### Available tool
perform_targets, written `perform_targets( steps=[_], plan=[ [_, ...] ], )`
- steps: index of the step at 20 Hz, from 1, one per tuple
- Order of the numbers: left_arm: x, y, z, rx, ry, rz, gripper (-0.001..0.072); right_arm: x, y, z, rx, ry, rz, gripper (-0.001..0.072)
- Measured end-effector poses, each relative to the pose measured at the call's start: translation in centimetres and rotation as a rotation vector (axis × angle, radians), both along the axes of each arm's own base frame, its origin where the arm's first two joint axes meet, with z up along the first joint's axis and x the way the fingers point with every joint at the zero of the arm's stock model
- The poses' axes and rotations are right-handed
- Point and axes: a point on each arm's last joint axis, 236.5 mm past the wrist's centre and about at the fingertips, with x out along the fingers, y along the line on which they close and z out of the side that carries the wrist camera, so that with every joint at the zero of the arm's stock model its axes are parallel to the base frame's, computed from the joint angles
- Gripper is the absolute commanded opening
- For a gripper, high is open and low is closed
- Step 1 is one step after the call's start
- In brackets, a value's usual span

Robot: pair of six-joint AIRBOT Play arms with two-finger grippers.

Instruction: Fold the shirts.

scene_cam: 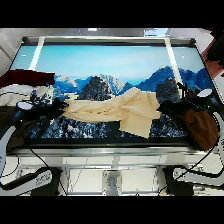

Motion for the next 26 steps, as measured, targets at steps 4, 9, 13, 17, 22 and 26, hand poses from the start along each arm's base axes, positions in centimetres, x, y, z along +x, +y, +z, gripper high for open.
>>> perform_targets(
  steps=[4, 9, 13, 17, 22, 26],
  plan=[
    [0.6, -1.4, -0.9, -0.055, 0.009, 0.012, 0.0021, 0.2, 0.0, 0.0, 0.001, -0.005, -0.005, 0.0435],
    [3.1, -1.6, 0.7, -0.103, -0.071, 0.052, 0.0012, -0.2, 0.2, 0.1, 0.008, 0.008, 0.001, 0.0436],
    [5.0, -1.3, 3.0, -0.109, -0.141, 0.043, 0.0012, -0.7, -0.1, -0.2, -0.010, 0.024, 0.017, 0.0436],
    [5.3, -1.6, 3.9, -0.116, -0.162, 0.014, 0.0012, -1.2, -1.0, -0.9, -0.055, 0.036, 0.031, 0.0437],
    [5.1, -1.9, 4.1, -0.118, -0.159, -0.015, 0.0013, -1.2, -0.9, -3.4, -0.090, 0.024, -0.002, 0.0436],
    [4.9, -2.1, 4.1, -0.119, -0.157, -0.026, 0.0013, 0.6, 0.4, -4.5, -0.128, -0.055, -0.021, 0.0394]
  ],
)
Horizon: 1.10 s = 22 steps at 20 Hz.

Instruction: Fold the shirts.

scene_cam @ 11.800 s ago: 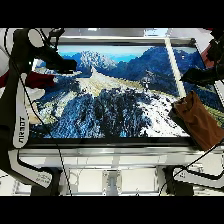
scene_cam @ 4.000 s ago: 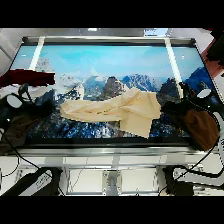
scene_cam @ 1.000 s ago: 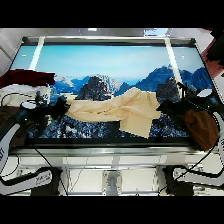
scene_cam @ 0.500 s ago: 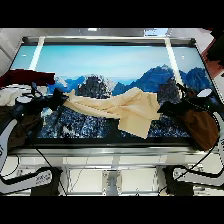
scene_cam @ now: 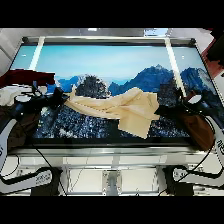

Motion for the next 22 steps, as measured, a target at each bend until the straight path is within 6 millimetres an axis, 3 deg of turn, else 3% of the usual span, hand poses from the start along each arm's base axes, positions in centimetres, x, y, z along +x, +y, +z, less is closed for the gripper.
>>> perform_targets(
  steps=[2, 6, 9, 12, 14, 19, 20, 22],
  plan=[
    [0.0, 0.0, 0.0, 0.001, 0.001, -0.002, 0.0012, 1.2, 0.7, -0.2, -0.026, -0.051, 0.005, 0.0035],
    [0.2, 0.2, 0.5, -0.001, -0.010, 0.000, 0.0012, 2.5, 1.7, 0.3, -0.043, -0.107, 0.014, 0.0032],
    [1.9, 1.0, 5.0, 0.005, -0.135, 0.004, 0.0012, 3.1, 1.1, 3.6, -0.026, -0.138, 0.025, 0.0032],
    [3.0, 2.8, 13.8, 0.052, -0.345, -0.002, 0.0011, 3.6, -0.8, 11.0, -0.027, -0.247, 0.023, 0.0032],
    [2.1, 4.2, 20.7, 0.102, -0.497, 0.003, 0.0011, 3.1, -2.4, 18.0, -0.061, -0.370, 0.017, 0.0032],
    [-4.8, 4.8, 36.3, 0.267, -0.848, 0.026, 0.0011, -2.2, -3.8, 36.9, -0.230, -0.768, -0.021, 0.0031],
    [-6.5, 4.5, 39.1, 0.306, -0.918, 0.040, 0.0010, -3.7, -3.5, 40.3, -0.267, -0.847, -0.030, 0.0031],
    [-9.6, 4.0, 43.8, 0.385, -1.042, 0.071, 0.0010, -6.2, -2.5, 45.1, -0.305, -0.960, -0.045, 0.0030]
  ],
)
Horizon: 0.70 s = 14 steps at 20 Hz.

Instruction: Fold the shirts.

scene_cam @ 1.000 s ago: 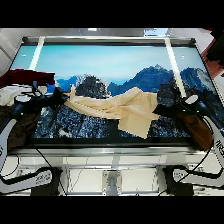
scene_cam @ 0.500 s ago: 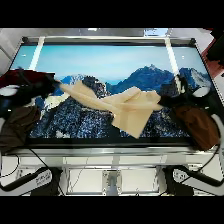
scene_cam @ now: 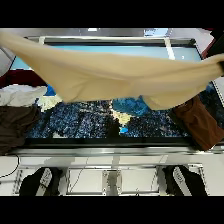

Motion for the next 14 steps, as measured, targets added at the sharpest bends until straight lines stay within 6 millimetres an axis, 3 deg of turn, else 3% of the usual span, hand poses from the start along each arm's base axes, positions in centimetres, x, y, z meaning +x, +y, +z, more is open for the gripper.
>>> perform_targets(
  steps=[1, 3, 6, 9, 11, 13, 14],
  plan=[
    [-1.3, -0.2, 1.7, 0.033, -0.047, 0.025, 0.0009, -0.9, 0.5, 1.6, -0.004, -0.038, 0.000, 0.0030],
    [-2.4, 0.2, 2.7, 0.087, -0.066, 0.073, 0.0009, -2.0, 1.7, 2.9, 0.009, -0.058, 0.027, 0.0030],
    [-0.8, 1.9, 0.3, 0.122, 0.036, 0.122, 0.0009, -0.5, 2.3, 1.3, 0.078, 0.019, 0.085, 0.0030],
    [3.7, 3.1, -4.7, 0.109, 0.195, 0.090, 0.0009, 4.0, 2.1, -3.2, 0.191, 0.155, 0.141, 0.0030],
    [7.8, 2.5, -9.2, 0.099, 0.304, 0.035, 0.0009, 8.2, 2.4, -7.4, 0.258, 0.245, 0.172, 0.0030],
    [12.3, 1.6, -14.6, 0.089, 0.412, 0.003, 0.0009, 13.2, 3.2, -13.2, 0.308, 0.342, 0.186, 0.0031],
    [13.0, 1.4, -15.4, 0.088, 0.428, 0.001, 0.0009, 13.5, 3.3, -13.7, 0.310, 0.349, 0.187, 0.0031]
  ],
)
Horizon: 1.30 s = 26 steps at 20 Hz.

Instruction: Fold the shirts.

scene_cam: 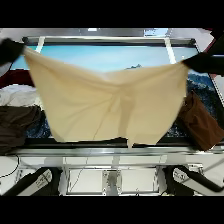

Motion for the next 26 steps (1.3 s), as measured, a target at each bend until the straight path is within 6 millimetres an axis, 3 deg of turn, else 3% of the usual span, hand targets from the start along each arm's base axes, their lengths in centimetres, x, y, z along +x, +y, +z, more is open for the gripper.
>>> perform_targets(
  steps=[1, 4, 5, 6, 7, 9, 12, 14, 16, 19, 21, 23, 26],
  plan=[
    [3.6, -0.7, -4.9, -0.022, 0.082, 0.015, 0.0009, 4.2, 1.0, -5.3, 0.021, 0.068, -0.008, 0.0032],
    [8.2, -1.4, -12.7, -0.064, 0.192, 0.068, 0.0012, 9.6, 2.1, -14.6, 0.048, 0.176, -0.072, 0.0041],
    [9.1, -1.3, -14.6, -0.070, 0.213, 0.085, 0.0121, 10.8, 2.2, -17.1, 0.056, 0.201, -0.100, 0.0111],
    [9.9, -1.3, -16.2, -0.082, 0.232, 0.102, 0.0360, 11.8, 2.2, -19.2, 0.063, 0.218, -0.132, 0.0315],
    [10.4, -1.1, -17.2, -0.086, 0.237, 0.117, 0.0557, 12.6, 2.1, -20.7, 0.068, 0.224, -0.157, 0.0478],
    [11.1, -0.7, -17.5, -0.118, 0.236, 0.140, 0.0567, 13.6, 1.6, -22.0, 0.079, 0.221, -0.200, 0.0489],
    [11.2, 0.8, -15.0, -0.159, 0.212, 0.152, 0.0567, 13.3, -0.4, -21.7, 0.068, 0.227, -0.225, 0.0488],
    [9.9, 2.4, -12.3, -0.145, 0.199, 0.133, 0.0567, 11.5, -3.1, -21.1, 0.024, 0.265, -0.223, 0.0488],
    [7.4, 4.5, -10.0, -0.085, 0.198, 0.115, 0.0566, 8.5, -5.7, -21.1, -0.009, 0.348, -0.211, 0.0487],
    [2.2, 8.1, -9.0, 0.012, 0.252, 0.133, 0.0567, 3.1, -7.8, -22.2, -0.030, 0.480, -0.181, 0.0487],
    [-2.2, 9.5, -11.2, 0.034, 0.340, 0.159, 0.0567, -0.3, -7.5, -24.0, -0.014, 0.568, -0.155, 0.0488],
    [-6.8, 10.0, -15.1, 0.016, 0.439, 0.191, 0.0567, -3.1, -6.2, -26.1, 0.036, 0.636, -0.129, 0.0488],
    [-12.0, 8.4, -20.4, -0.047, 0.565, 0.193, 0.0566, -5.5, -4.3, -28.6, 0.125, 0.689, -0.130, 0.0488]
  ],
)
